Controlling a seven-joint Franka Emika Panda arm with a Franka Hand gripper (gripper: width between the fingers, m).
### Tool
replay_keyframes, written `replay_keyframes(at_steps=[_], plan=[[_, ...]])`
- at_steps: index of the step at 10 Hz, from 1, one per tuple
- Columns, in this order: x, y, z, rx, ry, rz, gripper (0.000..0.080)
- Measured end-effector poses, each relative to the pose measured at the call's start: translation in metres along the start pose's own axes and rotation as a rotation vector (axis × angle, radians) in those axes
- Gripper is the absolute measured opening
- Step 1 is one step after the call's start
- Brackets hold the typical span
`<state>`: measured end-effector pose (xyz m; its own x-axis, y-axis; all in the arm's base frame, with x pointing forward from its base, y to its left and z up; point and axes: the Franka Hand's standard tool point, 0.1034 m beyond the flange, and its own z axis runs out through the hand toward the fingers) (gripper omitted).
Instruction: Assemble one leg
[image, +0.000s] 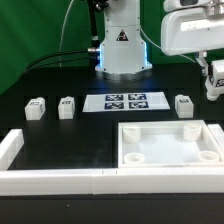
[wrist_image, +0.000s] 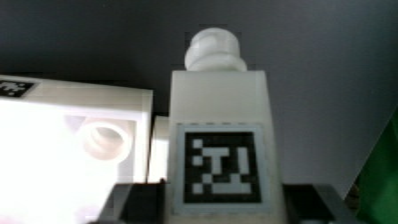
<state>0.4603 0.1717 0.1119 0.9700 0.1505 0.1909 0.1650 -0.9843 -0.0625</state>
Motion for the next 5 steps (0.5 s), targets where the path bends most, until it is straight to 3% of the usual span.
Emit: replay_keyframes(at_steps=[2,5], plan=[[0.009,0.009,0.005,-0.001,0.001,-0.047,0.0294],[0.051,0.042,0.013,-0.007,0.020,-0.143,0.0294]])
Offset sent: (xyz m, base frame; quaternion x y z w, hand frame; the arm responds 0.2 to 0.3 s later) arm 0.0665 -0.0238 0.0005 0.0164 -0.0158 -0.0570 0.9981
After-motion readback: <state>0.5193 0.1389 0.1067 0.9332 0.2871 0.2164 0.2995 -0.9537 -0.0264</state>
